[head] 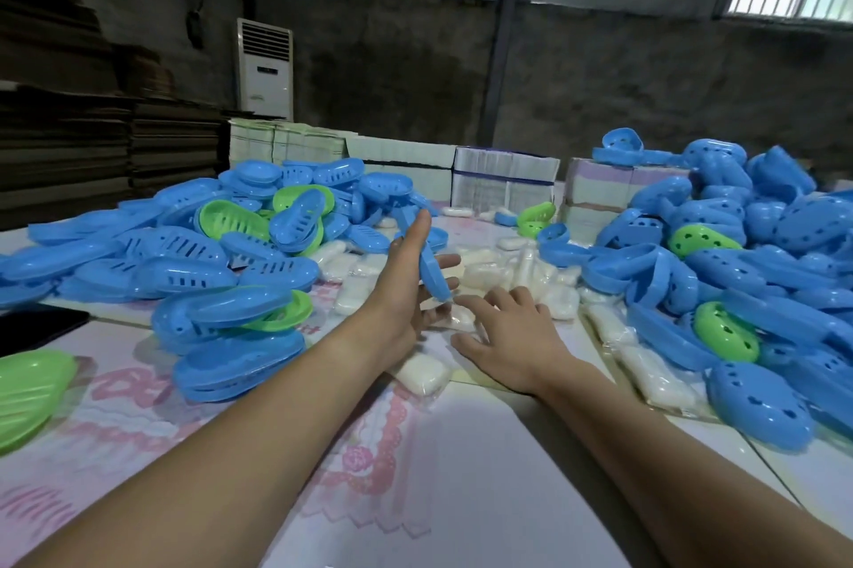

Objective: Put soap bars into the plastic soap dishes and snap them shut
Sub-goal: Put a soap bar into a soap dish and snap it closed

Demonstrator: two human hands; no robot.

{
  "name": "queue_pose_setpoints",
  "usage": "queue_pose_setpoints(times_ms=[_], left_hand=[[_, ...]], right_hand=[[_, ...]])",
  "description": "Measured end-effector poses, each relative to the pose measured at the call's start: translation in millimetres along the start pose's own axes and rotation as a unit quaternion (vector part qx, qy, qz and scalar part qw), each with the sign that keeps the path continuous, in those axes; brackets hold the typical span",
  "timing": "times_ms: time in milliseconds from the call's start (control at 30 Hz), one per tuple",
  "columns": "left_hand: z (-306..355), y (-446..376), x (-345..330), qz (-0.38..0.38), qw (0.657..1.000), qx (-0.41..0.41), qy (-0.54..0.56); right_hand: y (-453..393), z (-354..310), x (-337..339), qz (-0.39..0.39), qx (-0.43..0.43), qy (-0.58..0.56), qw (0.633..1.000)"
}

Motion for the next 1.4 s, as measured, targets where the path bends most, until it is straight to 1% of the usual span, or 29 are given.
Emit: queue_pose_setpoints(times_ms=[100, 133, 233, 267, 300, 433, 500, 533, 567, 600, 667, 733, 767, 800, 833, 867, 900, 967, 1033, 1100, 1200, 1300, 1400], left_hand=[[0, 2, -2, -0.003, 1.0, 0.002, 0.016], [-1, 2, -2, -0.003, 1.0, 0.004, 0.017], [-2, 3, -2, -0.005, 1.0, 0.005, 0.018], [-2, 3, -3, -0.009, 1.0, 0.002, 0.023], [-1, 3, -4, -0.018, 0.999, 0.0, 0.031], [-1, 4, -11, -0.051, 0.996, 0.005, 0.077], [-3, 2, -11, -0.051, 0.994, 0.002, 0.098], [-3, 0, -9, -0.048, 0.993, -0.002, 0.107], [-4, -1, -7, -0.043, 0.993, -0.003, 0.112], [-5, -2, -5, -0.039, 0.993, 0.003, 0.113], [-7, -4, -3, -0.03, 0.993, 0.018, 0.109], [-9, -4, -2, -0.023, 0.994, 0.027, 0.107], [-10, -4, -3, -0.023, 0.994, 0.03, 0.107], [-11, -2, -4, -0.027, 0.993, 0.034, 0.107], [-13, -1, -6, -0.032, 0.993, 0.038, 0.105], [-14, 1, -9, -0.04, 0.993, 0.044, 0.105], [-16, 2, -11, -0.046, 0.992, 0.049, 0.105], [-17, 5, -16, -0.059, 0.991, 0.047, 0.11], [-18, 6, -24, -0.081, 0.99, 0.033, 0.111], [-20, 10, -31, -0.108, 0.987, 0.025, 0.119], [-17, 13, -37, -0.142, 0.978, 0.027, 0.151], [-16, 15, -39, -0.155, 0.975, 0.018, 0.158], [-17, 16, -42, -0.164, 0.976, -0.006, 0.142]], right_hand=[[2, 1, -15, -0.077, -0.003, -0.045, 0.996], [3, 1, -12, -0.066, -0.001, -0.052, 0.996], [4, -4, 13, 0.042, -0.005, -0.034, 0.999], [5, -6, 16, 0.053, -0.006, -0.028, 0.998], [5, -7, 16, 0.048, -0.004, -0.029, 0.998], [6, -7, 9, -0.029, 0.003, -0.056, 0.998], [8, -5, 10, -0.039, 0.0, -0.062, 0.997], [9, -1, 11, -0.039, -0.013, -0.101, 0.994], [10, 6, 14, -0.037, -0.041, -0.177, 0.983], [12, 17, 16, -0.033, -0.081, -0.269, 0.959], [18, 44, 21, -0.008, -0.169, -0.407, 0.898], [27, 66, 17, -0.002, -0.256, -0.503, 0.826], [31, 71, 15, 0.006, -0.284, -0.549, 0.786], [33, 73, 16, 0.024, -0.297, -0.59, 0.751], [33, 75, 20, 0.053, -0.298, -0.619, 0.725], [32, 75, 27, 0.086, -0.287, -0.634, 0.713], [33, 71, 36, 0.116, -0.267, -0.636, 0.715], [34, 55, 55, 0.151, -0.196, -0.617, 0.747], [35, 29, 65, 0.146, -0.11, -0.591, 0.785], [34, 5, 63, 0.116, -0.055, -0.567, 0.814], [34, -10, 64, 0.092, -0.031, -0.517, 0.85], [36, -10, 70, 0.085, -0.006, -0.497, 0.864], [36, -2, 74, 0.096, -0.018, -0.424, 0.9]])
Point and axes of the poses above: each hand's wrist, its own y-axis away from the middle knuckle, its own x-axis out of the back of the hand, z = x × y, the point moved 9 cm from there along -y, towards the middle knuckle, and after that the axes turned 2 degrees about -z, right-handed, at the moved point
